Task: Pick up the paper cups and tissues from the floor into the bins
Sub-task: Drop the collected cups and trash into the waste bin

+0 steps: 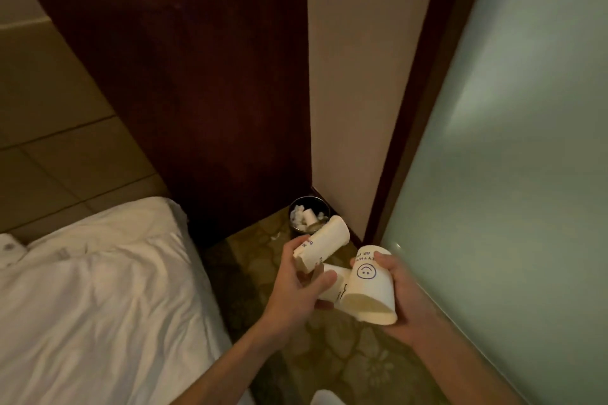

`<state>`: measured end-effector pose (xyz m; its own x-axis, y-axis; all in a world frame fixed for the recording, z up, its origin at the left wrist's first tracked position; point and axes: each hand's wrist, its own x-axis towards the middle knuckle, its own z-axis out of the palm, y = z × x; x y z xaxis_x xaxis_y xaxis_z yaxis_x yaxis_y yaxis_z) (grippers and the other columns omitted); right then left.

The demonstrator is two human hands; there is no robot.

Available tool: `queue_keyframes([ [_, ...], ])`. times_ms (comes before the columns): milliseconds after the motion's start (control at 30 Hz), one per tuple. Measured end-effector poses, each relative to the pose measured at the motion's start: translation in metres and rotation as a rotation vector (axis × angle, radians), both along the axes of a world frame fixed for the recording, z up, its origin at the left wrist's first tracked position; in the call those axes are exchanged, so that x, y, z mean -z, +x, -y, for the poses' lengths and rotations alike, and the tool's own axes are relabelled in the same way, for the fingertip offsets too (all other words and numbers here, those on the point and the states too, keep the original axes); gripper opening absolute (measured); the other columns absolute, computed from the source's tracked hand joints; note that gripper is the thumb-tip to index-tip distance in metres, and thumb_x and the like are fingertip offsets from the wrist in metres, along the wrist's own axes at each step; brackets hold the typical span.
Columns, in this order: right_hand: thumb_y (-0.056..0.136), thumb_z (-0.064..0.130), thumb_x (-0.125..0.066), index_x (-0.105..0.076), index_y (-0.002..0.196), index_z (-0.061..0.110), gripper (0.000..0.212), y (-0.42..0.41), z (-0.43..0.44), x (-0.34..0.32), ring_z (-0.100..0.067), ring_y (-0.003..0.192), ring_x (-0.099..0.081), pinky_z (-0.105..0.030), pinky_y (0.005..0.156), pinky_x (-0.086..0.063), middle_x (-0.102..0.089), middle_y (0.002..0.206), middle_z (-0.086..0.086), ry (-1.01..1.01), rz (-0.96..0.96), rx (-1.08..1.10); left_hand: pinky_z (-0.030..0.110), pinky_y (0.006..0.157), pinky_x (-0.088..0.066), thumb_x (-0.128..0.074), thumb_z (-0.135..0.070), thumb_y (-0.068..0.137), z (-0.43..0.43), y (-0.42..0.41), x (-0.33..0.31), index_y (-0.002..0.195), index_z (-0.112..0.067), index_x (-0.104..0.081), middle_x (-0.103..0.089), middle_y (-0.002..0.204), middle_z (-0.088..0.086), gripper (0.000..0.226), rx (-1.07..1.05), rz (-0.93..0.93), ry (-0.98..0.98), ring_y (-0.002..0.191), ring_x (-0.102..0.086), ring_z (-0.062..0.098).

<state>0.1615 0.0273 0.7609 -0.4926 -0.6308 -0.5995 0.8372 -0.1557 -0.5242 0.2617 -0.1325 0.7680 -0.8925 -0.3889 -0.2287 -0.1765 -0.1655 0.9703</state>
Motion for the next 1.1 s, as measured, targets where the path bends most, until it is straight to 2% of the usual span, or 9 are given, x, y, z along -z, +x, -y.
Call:
queue_keyframes([
  [167,0.062,0.039,-0.075,-0.058,0.122,0.008,0.070,-0.052,0.047,0.022,-0.039,0.086,-0.071,-0.047,0.067,-0.058,-0.071,0.102,-0.025,0.056,-0.003,-0.062,0.030,0.064,-0.059,-0.070,-0.020,0.089,0.036,-0.041,0.016,0.117,-0.061,-0.038,-0.051,0.122,-0.010,0.059,-0.084,0.048,0.016,0.095,-0.067,0.001],
  [300,0.065,0.039,-0.078,-0.053,0.130,0.009,0.076,-0.105,0.093,0.049,-0.042,0.095,-0.068,-0.052,0.078,-0.056,-0.068,0.110,-0.027,0.062,0.001,-0.128,0.028,0.062,-0.059,-0.068,-0.017,0.090,0.072,-0.088,0.031,0.122,-0.052,-0.037,-0.052,0.119,-0.011,0.056,-0.188,0.090,0.003,0.092,-0.067,-0.002],
  [367,0.068,0.040,-0.078,-0.051,0.132,0.010,0.076,-0.132,0.119,0.059,-0.042,0.098,-0.067,-0.053,0.082,-0.055,-0.068,0.112,-0.027,0.050,0.008,-0.165,0.029,0.062,-0.059,-0.068,-0.016,0.090,0.090,-0.113,0.037,0.121,-0.050,-0.038,-0.052,0.120,-0.010,0.055,-0.240,0.125,-0.011,0.094,-0.067,0.003],
  [567,0.073,0.042,-0.077,-0.054,0.130,0.017,0.067,-0.207,0.178,0.080,-0.040,0.093,-0.070,-0.049,0.074,-0.056,-0.069,0.110,-0.027,0.038,0.106,-0.226,0.029,0.057,-0.058,-0.068,-0.017,0.091,0.136,-0.185,0.048,0.118,-0.043,-0.040,-0.052,0.121,-0.003,0.047,-0.310,0.239,-0.036,0.089,-0.069,0.005],
  [700,0.079,0.045,-0.072,-0.057,0.126,0.017,0.056,-0.253,0.212,0.092,-0.037,0.088,-0.071,-0.048,0.072,-0.056,-0.071,0.104,-0.023,0.034,0.157,-0.226,0.032,0.057,-0.059,-0.067,-0.015,0.091,0.173,-0.231,0.059,0.118,-0.036,-0.043,-0.056,0.118,0.006,0.041,-0.370,0.303,0.014,0.087,-0.071,0.015],
  [800,0.074,0.050,-0.074,-0.061,0.120,0.018,0.058,-0.275,0.237,0.110,-0.034,0.085,-0.070,-0.048,0.079,-0.053,-0.072,0.101,-0.021,0.117,0.151,-0.243,0.037,0.058,-0.060,-0.065,-0.018,0.093,0.200,-0.259,0.075,0.122,-0.029,-0.044,-0.059,0.117,0.009,0.038,-0.408,0.357,0.048,0.091,-0.070,0.023],
  [867,0.070,0.053,-0.074,-0.061,0.120,0.020,0.061,-0.287,0.256,0.122,-0.035,0.087,-0.068,-0.047,0.080,-0.050,-0.071,0.102,-0.020,0.177,0.151,-0.250,0.035,0.056,-0.059,-0.064,-0.024,0.094,0.219,-0.276,0.093,0.121,-0.030,-0.046,-0.061,0.116,0.009,0.033,-0.407,0.408,0.071,0.093,-0.070,0.024],
  [1000,0.073,0.053,-0.070,-0.057,0.124,0.016,0.065,-0.314,0.289,0.162,-0.031,0.081,-0.067,-0.039,0.066,-0.051,-0.070,0.098,-0.018,0.292,0.219,-0.174,0.029,0.054,-0.056,-0.062,-0.035,0.094,0.258,-0.318,0.151,0.112,-0.044,-0.047,-0.066,0.111,0.003,0.025,-0.319,0.520,0.150,0.089,-0.071,0.022],
  [1100,0.074,0.047,-0.066,-0.060,0.118,0.012,0.057,-0.335,0.307,0.199,-0.027,0.075,-0.070,-0.035,0.061,-0.056,-0.071,0.091,-0.016,0.314,0.245,-0.078,0.027,0.048,-0.053,-0.064,-0.035,0.092,0.287,-0.356,0.207,0.125,-0.031,-0.051,-0.067,0.111,0.009,0.036,-0.252,0.603,0.229,0.086,-0.071,0.023],
])
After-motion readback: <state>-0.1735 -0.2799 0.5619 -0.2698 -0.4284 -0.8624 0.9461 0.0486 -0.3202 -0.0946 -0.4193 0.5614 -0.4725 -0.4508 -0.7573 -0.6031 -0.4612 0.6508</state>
